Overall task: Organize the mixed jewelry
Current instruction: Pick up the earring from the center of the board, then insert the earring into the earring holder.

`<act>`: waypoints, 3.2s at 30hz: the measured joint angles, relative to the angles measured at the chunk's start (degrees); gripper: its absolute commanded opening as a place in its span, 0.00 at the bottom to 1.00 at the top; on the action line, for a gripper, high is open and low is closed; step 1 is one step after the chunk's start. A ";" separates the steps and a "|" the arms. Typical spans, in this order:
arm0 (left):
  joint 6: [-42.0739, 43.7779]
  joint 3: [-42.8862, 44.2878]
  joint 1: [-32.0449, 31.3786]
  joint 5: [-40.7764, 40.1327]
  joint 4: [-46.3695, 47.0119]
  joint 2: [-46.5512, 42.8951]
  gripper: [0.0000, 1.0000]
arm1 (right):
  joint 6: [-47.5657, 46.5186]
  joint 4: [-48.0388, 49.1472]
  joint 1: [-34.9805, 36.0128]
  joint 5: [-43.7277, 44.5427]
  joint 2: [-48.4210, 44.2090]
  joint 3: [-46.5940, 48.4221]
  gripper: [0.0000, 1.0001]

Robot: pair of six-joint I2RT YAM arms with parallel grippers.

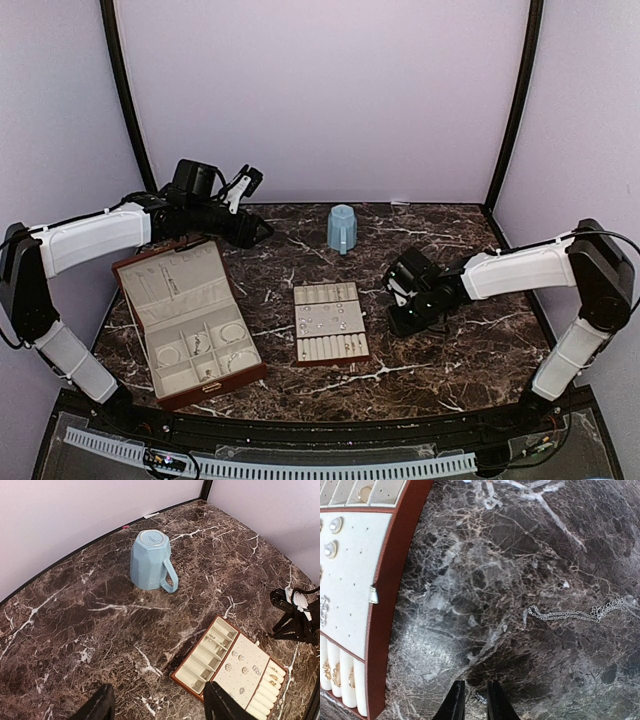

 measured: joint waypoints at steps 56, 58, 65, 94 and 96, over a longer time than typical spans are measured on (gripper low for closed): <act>-3.08 -4.46 0.37 0.04 3.98 -4.98 0.64 | 20.06 39.43 1.09 -18.82 1.62 -4.24 0.00; -3.15 -4.46 0.37 0.02 4.07 -5.03 0.64 | 20.87 41.48 1.22 -19.15 2.69 -4.37 0.00; -3.28 -4.46 0.37 0.02 4.07 -5.09 0.63 | 23.02 45.77 1.25 -19.02 4.00 -5.88 0.00; -3.30 -4.46 0.48 0.24 4.11 -5.09 0.64 | 31.45 57.99 -0.33 -16.98 5.53 -15.69 0.00; -3.30 -4.46 0.48 0.24 4.11 -5.09 0.63 | 31.74 58.34 -0.42 -16.98 5.92 -15.76 0.00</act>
